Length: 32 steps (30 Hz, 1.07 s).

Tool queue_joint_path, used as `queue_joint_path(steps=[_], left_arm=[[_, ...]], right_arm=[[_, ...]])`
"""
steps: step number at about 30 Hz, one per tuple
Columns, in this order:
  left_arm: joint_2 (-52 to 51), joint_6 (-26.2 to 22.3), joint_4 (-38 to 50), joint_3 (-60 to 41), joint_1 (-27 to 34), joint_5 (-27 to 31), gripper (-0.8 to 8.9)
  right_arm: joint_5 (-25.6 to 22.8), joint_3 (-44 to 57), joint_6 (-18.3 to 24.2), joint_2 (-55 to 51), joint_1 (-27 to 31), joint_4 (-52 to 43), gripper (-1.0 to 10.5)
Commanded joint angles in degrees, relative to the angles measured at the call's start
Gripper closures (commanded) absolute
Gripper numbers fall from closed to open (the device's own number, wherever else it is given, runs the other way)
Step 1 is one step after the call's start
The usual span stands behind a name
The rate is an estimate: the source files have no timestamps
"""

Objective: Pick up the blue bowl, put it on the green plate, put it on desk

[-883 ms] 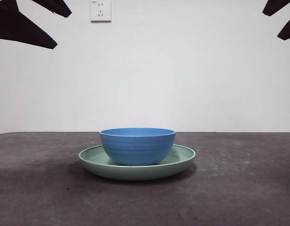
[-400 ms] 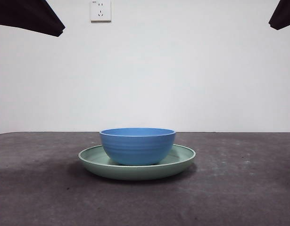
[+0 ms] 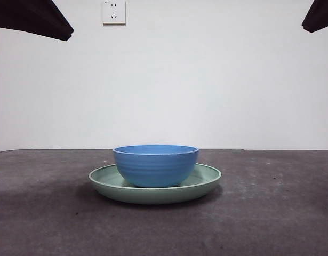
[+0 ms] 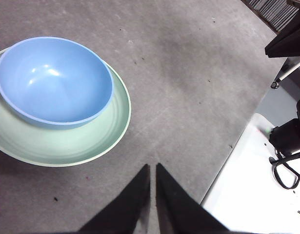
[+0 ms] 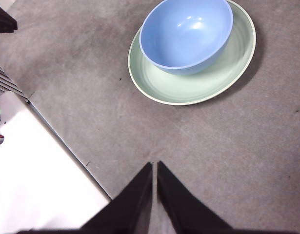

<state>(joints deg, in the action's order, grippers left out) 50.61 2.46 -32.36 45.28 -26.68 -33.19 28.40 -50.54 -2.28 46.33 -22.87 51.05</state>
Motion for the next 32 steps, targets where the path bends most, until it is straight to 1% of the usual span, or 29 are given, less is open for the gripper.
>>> queue_joint_path(steps=[1,7,8,9,12,15,17,21,25,32], left_arm=[[0.3,-0.3,0.6,0.4,-0.2,-0.3,7.95],[-1.7,-0.4,0.6,0.4,0.0,-0.3,7.96],[-3.0,-2.5,0.9,0.4,0.5,0.9,7.94],[-4.1,-3.5,1.5,0.4,1.1,2.2,7.94],[-9.0,-3.0,6.1,0.3,5.4,6.9,7.94],[-14.6,-5.0,11.3,-0.4,11.3,10.7,7.94],[-18.8,-5.2,14.7,-1.7,15.5,14.2,7.94],[-26.7,-5.2,21.7,-7.3,22.2,20.2,7.94],[-33.9,-5.3,27.1,-15.5,26.0,25.0,7.94],[-43.9,-5.2,30.4,-29.3,27.9,25.8,7.94]], right_arm=[[0.1,-0.9,0.8,0.4,-0.3,-0.5,9.4],[0.1,-0.9,0.8,0.4,-0.3,-0.5,9.4],[0.1,-0.9,0.8,0.4,-0.3,-0.5,9.4],[0.1,-0.9,0.8,0.4,-0.3,-0.5,9.4],[0.1,-0.9,0.8,0.4,-0.3,-0.5,9.4],[0.1,-0.9,0.8,0.4,-0.3,-0.5,9.4],[0.1,-0.9,0.8,0.4,-0.3,-0.5,9.4],[0.1,-0.9,0.8,0.4,-0.3,-0.5,9.4],[0.1,-0.9,0.8,0.4,-0.3,-0.5,9.4],[0.1,-0.9,0.8,0.4,-0.3,-0.5,9.4]])
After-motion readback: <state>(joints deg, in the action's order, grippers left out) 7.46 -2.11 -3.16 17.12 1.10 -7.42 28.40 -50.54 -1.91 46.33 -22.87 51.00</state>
